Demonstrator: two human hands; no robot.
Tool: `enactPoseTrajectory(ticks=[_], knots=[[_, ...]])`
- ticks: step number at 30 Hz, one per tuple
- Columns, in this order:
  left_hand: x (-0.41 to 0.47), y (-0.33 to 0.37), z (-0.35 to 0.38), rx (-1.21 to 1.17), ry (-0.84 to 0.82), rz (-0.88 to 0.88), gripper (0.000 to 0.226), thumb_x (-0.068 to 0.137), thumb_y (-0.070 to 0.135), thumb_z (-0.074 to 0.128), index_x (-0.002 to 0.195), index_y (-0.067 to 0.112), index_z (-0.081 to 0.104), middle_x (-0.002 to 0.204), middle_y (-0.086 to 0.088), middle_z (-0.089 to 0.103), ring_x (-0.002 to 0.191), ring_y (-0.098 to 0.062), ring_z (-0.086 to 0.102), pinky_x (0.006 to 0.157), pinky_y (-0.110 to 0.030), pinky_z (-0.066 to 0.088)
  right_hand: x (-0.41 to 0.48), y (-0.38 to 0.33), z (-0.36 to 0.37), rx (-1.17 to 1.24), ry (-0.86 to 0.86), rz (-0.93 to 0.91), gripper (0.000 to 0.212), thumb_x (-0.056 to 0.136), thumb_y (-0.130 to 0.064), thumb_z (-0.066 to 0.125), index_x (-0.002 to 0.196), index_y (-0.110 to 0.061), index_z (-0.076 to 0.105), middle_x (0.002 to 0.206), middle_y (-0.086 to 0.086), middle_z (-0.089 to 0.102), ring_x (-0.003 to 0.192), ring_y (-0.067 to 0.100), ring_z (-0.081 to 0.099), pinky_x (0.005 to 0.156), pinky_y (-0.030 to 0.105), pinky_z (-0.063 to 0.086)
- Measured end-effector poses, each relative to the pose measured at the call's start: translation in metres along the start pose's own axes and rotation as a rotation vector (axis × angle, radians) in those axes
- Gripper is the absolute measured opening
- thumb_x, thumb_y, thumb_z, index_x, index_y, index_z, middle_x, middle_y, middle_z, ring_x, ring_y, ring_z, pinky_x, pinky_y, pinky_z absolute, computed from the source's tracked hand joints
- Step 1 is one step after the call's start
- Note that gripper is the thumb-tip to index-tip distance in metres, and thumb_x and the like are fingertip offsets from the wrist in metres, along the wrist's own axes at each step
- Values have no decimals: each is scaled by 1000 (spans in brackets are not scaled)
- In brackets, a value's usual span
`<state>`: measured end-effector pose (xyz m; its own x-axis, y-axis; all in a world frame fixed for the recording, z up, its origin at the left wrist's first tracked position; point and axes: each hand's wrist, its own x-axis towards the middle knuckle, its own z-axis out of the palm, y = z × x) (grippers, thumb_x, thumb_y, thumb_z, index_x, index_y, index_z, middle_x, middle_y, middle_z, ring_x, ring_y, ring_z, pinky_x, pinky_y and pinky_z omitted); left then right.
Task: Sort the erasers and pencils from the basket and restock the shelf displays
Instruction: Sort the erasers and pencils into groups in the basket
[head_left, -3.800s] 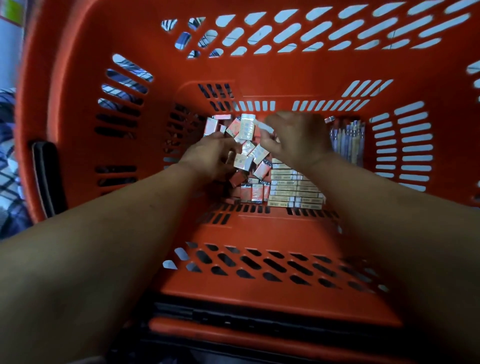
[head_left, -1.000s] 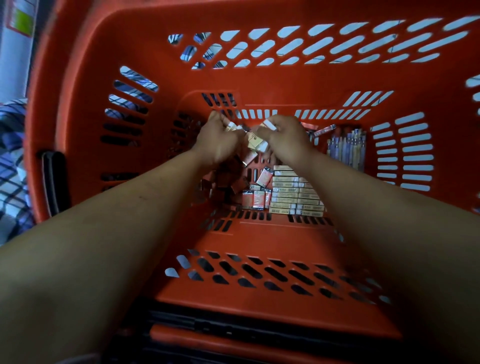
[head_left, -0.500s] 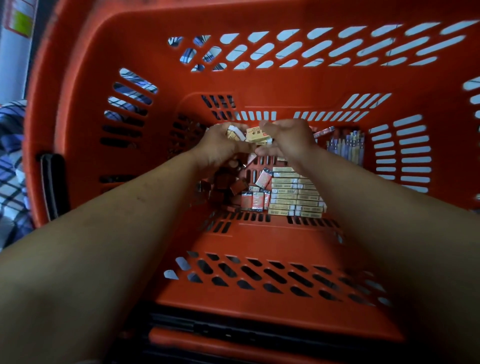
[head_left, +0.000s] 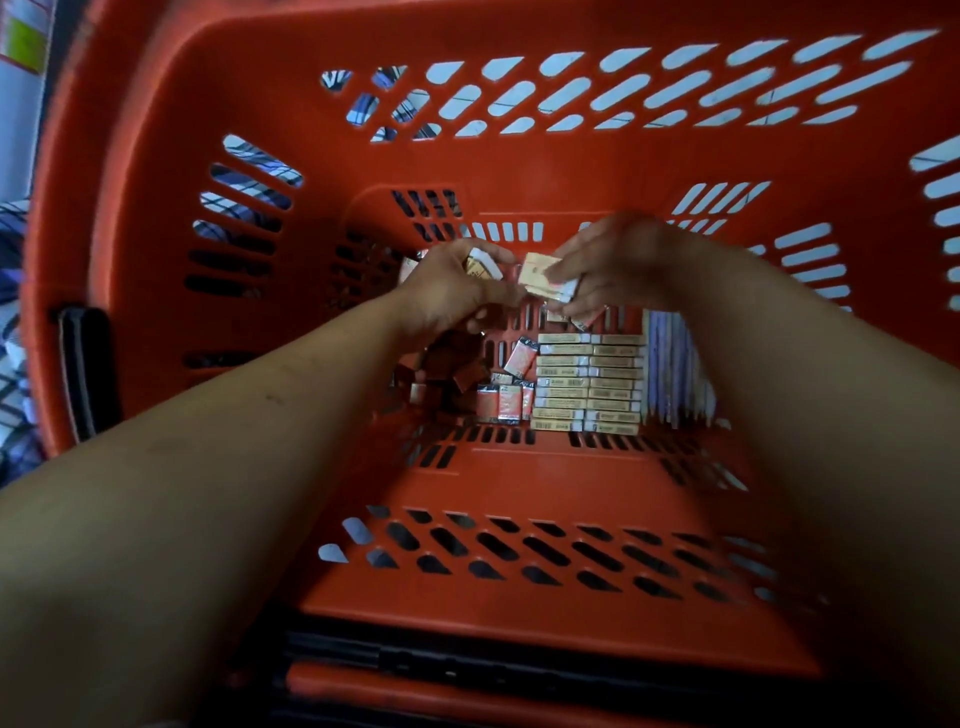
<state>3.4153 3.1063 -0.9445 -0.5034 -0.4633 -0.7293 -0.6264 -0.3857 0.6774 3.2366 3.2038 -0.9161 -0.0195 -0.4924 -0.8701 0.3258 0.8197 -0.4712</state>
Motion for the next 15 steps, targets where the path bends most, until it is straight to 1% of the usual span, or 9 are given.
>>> enactPoseTrajectory(ticks=[2,4,5,7,9,11,13,14,15], knots=[[1,3,5,34,14,15,18,89,-2,71,99,8,60,68,-12,70,40,-16,46,42,-22,37,0,-2,-13,18,12,100,32,91,8,62,122,10,55,119,36,60,90,44,71,71,39,64],[-1,6,10,155,46,30,3,95,4,61,95,5,58,60,-3,69,38,-14,45,40,-20,36,2,1,-26,-103,53,113,29,88,8,66,116,10,59,116,32,66,91,40,74,77,41,63],[-1,7,13,206,53,39,5,97,7,56,92,4,58,55,1,67,36,-12,44,39,-18,36,3,3,-31,-175,86,104,25,87,7,68,111,9,62,112,29,68,88,36,75,78,41,63],[0,7,17,260,42,35,17,100,11,50,85,6,57,47,4,61,33,-10,43,36,-16,32,3,8,-40,-409,172,73,22,84,4,72,105,6,67,103,25,72,83,32,75,81,43,62],[1,3,20,317,17,27,15,101,15,50,87,10,56,46,5,57,32,-9,42,36,-17,32,3,11,-42,-600,224,54,21,81,3,74,102,6,70,97,24,72,83,34,75,84,47,61],[4,-3,23,407,-9,30,10,97,19,55,91,12,57,51,2,59,36,-12,47,40,-20,36,5,17,-40,-647,249,65,22,80,4,72,101,6,69,94,24,71,80,34,74,82,48,62],[4,-7,27,461,-41,17,11,95,22,57,95,11,60,54,3,63,40,-12,53,43,-21,42,7,24,-38,-635,255,71,20,81,1,71,100,6,68,92,25,72,81,35,74,81,48,62],[3,-9,29,468,-57,2,17,95,24,58,102,9,61,59,0,67,44,-13,56,44,-23,45,8,27,-36,-630,255,65,17,82,-1,70,98,5,69,91,24,73,80,33,74,78,44,63],[2,-11,32,463,-72,-11,24,95,24,58,111,5,60,65,-4,70,47,-13,59,47,-25,48,10,30,-33,-635,255,47,14,83,-5,69,94,4,69,88,22,73,75,29,73,71,39,62]])
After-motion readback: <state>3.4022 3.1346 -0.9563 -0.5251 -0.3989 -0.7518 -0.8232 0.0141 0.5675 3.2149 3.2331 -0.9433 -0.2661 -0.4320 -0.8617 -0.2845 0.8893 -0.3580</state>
